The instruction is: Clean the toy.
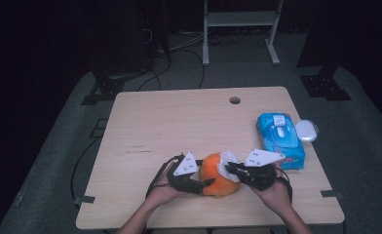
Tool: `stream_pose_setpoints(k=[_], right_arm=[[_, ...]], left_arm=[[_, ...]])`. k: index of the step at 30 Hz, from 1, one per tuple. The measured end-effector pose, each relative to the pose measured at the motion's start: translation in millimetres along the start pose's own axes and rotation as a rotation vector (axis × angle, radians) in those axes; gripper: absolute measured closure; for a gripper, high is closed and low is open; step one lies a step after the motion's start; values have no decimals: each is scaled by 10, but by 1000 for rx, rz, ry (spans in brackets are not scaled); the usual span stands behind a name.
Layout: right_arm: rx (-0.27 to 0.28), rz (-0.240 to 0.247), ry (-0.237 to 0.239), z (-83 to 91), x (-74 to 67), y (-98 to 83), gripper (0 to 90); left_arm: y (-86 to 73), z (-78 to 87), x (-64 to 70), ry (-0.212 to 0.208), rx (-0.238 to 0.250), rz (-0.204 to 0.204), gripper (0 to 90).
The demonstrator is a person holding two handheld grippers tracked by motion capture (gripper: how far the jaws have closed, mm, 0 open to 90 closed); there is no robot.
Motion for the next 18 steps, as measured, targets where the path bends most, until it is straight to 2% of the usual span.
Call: stream_pose_setpoints(k=[3,6,7,9,12,14,15,17,18], right_arm=[[-9,-14,-26,-69,92,-40,839],[1,-22,-60,-86,176,-19,838],[6,-29,-66,-94,200,-14,837],[12,-39,-67,-108,221,-6,836],[26,-13,-68,-76,145,34,835],[50,5,-27,-69,29,84,836],[45,16,-5,-89,-41,95,835],[7,49,-20,-143,-70,74,834],[3,48,-23,-157,-55,65,834]], left_arm=[[71,41,-40,25,44,-2,201],[114,67,-16,19,86,-22,170],[102,54,6,17,78,-33,177],[41,-7,23,47,44,-76,210],[17,-41,8,63,33,-59,234],[11,-47,-22,70,29,-33,235],[7,-48,-33,72,26,-29,234],[1,-39,-37,66,28,-27,222],[4,-29,-35,59,32,-24,205]])
Point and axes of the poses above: each handheld gripper's, and its own axes: z roughly backward along the jaws, y roughly out of its top, x roughly to its right, the point moved 9 cm from there along -z, roughly forward along the jaws, and after that the axes turned 15 degrees about y, right-handed, at the moved point
